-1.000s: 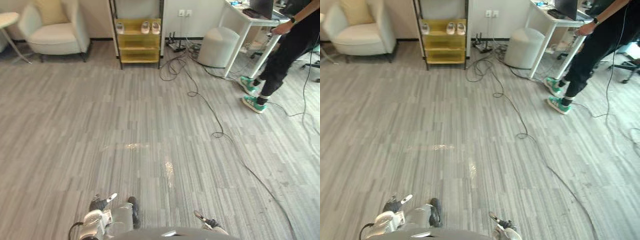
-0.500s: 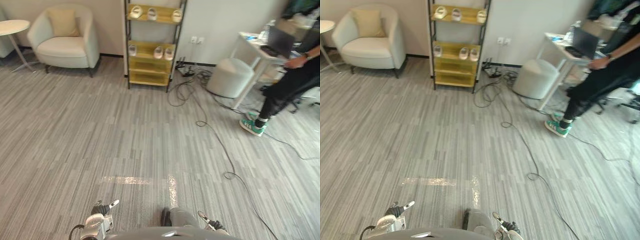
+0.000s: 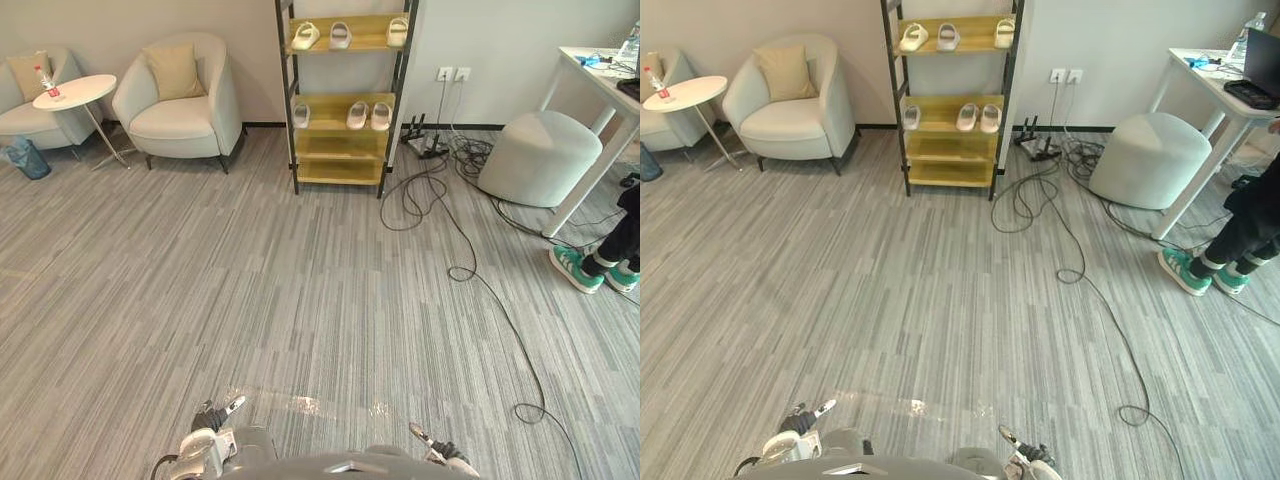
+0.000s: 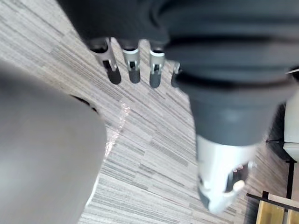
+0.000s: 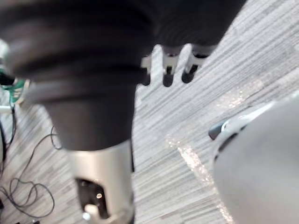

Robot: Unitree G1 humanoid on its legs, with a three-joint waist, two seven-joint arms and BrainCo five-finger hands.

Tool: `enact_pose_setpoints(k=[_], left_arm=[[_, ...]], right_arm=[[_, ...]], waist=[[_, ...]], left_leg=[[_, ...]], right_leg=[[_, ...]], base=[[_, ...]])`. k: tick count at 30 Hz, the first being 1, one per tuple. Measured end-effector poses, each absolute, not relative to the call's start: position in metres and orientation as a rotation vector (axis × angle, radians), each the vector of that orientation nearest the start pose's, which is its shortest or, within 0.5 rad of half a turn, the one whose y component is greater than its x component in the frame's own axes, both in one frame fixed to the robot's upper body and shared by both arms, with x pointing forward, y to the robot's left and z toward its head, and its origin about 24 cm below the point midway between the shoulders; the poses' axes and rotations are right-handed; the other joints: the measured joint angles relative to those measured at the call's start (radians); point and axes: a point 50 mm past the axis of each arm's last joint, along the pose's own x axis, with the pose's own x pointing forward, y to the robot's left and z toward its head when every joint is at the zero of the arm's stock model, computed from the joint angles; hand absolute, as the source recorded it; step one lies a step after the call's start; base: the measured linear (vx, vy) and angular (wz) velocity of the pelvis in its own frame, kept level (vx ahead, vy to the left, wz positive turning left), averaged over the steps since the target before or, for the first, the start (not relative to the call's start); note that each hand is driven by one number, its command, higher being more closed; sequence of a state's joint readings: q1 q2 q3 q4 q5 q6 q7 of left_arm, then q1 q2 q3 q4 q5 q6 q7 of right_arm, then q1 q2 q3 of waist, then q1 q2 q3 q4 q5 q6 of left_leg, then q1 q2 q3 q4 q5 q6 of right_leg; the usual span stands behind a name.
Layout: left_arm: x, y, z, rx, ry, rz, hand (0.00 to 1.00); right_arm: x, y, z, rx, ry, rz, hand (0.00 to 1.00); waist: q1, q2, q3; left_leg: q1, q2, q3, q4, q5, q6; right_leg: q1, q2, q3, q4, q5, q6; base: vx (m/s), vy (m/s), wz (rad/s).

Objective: Pick up cushions and gather them together orderly.

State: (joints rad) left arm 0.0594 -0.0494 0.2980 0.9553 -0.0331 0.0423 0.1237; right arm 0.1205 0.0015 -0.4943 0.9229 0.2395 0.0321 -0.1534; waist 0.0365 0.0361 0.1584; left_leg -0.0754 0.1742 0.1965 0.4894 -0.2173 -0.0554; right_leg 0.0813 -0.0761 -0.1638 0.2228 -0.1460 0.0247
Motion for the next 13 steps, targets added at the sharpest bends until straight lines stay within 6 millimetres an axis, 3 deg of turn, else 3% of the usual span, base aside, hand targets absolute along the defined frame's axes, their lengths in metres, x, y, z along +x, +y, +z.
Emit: enact_pose_setpoints(k=[1, 2, 3, 4, 8, 13], left_arm=[[0.112, 0.179, -0.156, -0.152, 1.063, 0.391, 0.00], [0.110, 0.175, -0.158, -0.143, 1.073, 0.375, 0.00], [0.110, 0.176, -0.157, -0.146, 1.069, 0.378, 0.00], [0.112, 0.182, -0.156, -0.124, 1.062, 0.378, 0.00], [0.104, 0.197, -0.158, -0.077, 1.091, 0.392, 0.00], [0.102, 0.197, -0.159, -0.074, 1.098, 0.388, 0.00]], right_arm=[[0.077, -0.226, -0.156, 0.370, 1.027, -0.760, 0.00], [0.076, -0.228, -0.155, 0.364, 1.025, -0.765, 0.00], [0.077, -0.227, -0.156, 0.366, 1.030, -0.761, 0.00], [0.077, -0.221, -0.157, 0.371, 1.042, -0.746, 0.00], [0.075, -0.199, -0.161, 0.415, 1.070, -0.717, 0.00], [0.071, -0.199, -0.162, 0.417, 1.079, -0.722, 0.00]], waist=[[0.001, -0.007, 0.001], [0.001, 0.004, -0.004], [0.004, -0.003, -0.002], [0.008, -0.020, -0.015], [0.002, -0.086, -0.052], [0.011, -0.088, -0.059]], left_leg=[[0.014, -0.030, -0.019, -0.125, 0.024, -0.012], [0.035, -0.052, -0.054, -0.247, 0.137, -0.016], [0.042, -0.057, -0.054, -0.245, 0.155, -0.020], [0.059, -0.083, -0.029, -0.255, 0.151, 0.000], [0.111, -0.153, 0.008, -0.324, 0.140, 0.028], [0.154, -0.172, 0.012, -0.375, 0.146, 0.038]], right_leg=[[0.003, -0.023, 0.001, 0.006, -0.010, 0.022], [-0.001, -0.026, 0.011, 0.020, -0.027, 0.052], [-0.002, -0.029, 0.021, 0.029, -0.036, 0.066], [0.003, -0.052, 0.052, 0.027, -0.038, 0.068], [0.030, -0.108, 0.098, -0.034, -0.018, 0.069], [0.062, -0.114, 0.097, -0.070, 0.005, 0.062]], base=[[0.23, 0.261, 0.13], [0.18, 0.249, 0.03], [0.17, 0.257, -0.12], [0.17, 0.266, -0.24], [0.16, 0.218, -0.22], [0.08, 0.081, 0.00]])
